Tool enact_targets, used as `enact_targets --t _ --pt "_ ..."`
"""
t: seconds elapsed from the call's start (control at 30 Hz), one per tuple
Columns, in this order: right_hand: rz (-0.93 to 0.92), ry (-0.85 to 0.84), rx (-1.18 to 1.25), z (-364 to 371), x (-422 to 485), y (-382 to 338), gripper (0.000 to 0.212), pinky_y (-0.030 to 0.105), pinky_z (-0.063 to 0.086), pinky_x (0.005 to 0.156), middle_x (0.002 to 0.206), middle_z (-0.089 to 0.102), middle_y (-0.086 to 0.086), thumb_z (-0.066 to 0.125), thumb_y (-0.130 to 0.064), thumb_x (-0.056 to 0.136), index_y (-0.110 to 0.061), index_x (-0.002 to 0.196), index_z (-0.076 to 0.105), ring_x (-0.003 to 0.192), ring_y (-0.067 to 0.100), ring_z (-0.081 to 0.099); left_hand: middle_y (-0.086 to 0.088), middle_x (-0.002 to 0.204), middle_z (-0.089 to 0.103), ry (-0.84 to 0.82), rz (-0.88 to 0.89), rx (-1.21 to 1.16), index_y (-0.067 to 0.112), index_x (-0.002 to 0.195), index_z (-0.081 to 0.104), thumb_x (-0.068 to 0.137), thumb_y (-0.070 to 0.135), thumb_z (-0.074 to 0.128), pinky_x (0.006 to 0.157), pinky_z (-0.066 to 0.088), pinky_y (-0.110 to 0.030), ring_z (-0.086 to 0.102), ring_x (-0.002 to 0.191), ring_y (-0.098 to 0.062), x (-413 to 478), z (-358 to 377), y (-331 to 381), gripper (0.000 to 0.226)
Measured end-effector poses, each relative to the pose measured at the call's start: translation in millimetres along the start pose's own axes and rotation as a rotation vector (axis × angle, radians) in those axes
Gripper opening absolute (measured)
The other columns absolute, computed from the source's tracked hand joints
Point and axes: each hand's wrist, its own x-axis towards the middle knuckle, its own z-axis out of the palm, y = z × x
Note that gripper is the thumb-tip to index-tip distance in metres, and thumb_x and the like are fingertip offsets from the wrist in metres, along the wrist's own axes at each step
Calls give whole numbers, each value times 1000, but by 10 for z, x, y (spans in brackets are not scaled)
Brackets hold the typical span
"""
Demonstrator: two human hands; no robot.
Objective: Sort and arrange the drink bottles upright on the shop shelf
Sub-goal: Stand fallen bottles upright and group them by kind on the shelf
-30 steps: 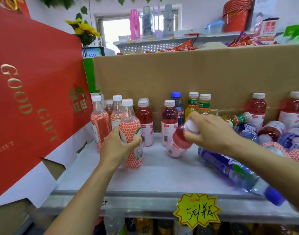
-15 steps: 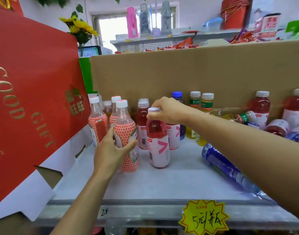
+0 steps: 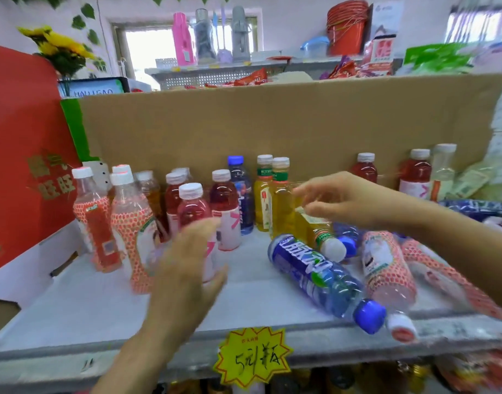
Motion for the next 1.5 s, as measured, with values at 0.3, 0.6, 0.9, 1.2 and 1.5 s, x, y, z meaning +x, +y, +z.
enact_targets --t 0.3,0.6,0.9,1.2,1.5 --pt "-18 -195 -298 13 -603 741 33 18 48 85 115 60 -18 63 -31 94 -35 127 61 100 1 56 1 150 42 -739 578 274 25 149 36 80 25 78 109 39 -39 38 135 -21 490 896 916 80" --pt "-175 -214 -271 56 -457 920 39 25 43 90 122 52 -11 60 -21 95 -33 131 57 109 7 51 4 117 66 -367 175 67 24 128 56 56 38 88 69 55 -32 64 99 -19 522 705 665 80" --pt "-358 -374 -498 210 -25 1003 61 35 44 103 143 41 -15 68 -33 89 -43 143 41 129 11 36 9 112 70 -78 -728 -207 25 122 59 73 42 86 61 48 -12 67 95 -9 806 904 250 58" --pt "-725 -372 -785 470 267 1076 43 44 49 89 133 54 -2 51 -44 95 -29 135 46 122 22 44 9 122 66 -128 -668 -106 30 125 51 76 45 82 65 43 -18 60 99 -10 845 1023 134 60" --pt "-160 147 315 68 646 896 21 44 58 74 87 71 0 73 -38 85 -20 95 70 84 22 67 -6 136 41 228 -336 91 12 147 31 78 29 81 101 41 -29 42 123 -19 746 1013 429 87"
